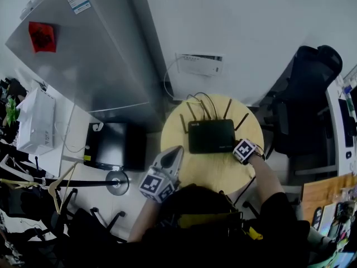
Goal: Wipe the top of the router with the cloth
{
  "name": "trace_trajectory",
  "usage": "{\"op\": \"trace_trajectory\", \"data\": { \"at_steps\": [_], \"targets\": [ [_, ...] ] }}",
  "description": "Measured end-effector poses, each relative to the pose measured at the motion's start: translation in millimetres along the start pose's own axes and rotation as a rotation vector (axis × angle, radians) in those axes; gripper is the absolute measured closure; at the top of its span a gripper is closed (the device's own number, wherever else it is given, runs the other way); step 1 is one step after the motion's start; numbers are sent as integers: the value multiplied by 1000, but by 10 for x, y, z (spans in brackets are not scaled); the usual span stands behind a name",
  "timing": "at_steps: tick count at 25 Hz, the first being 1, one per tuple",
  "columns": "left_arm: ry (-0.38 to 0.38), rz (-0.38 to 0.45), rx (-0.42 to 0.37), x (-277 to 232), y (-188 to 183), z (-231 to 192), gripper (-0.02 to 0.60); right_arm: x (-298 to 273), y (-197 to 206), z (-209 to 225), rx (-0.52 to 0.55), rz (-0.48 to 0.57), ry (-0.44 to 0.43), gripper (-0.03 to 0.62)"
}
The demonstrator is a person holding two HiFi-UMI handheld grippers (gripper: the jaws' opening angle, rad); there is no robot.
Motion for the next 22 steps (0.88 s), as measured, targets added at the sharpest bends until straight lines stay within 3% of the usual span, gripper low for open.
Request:
{"op": "trace_trajectory", "data": {
  "at_steps": [6,17,22],
  "targets": [
    [50,3,6,-19,-11,-61,591,-27,11,-167,-107,43,-3,531],
    [124,-7,30,-66,-17,-242,591,-74,59,-371,-405,56,-25,531],
    [136,-8,36,2,-17,-384,591,-105,35,-479,-463,43,-19,531]
  ]
}}
Point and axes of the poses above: the fingertips, and each gripper's own axes: x backward along the fingers, z to its right, y out of its underside, the point moved 7 cm from there along x, backward along the fingers, and after that the axes turned 9 degrees about -x, right-handed, at the moved point
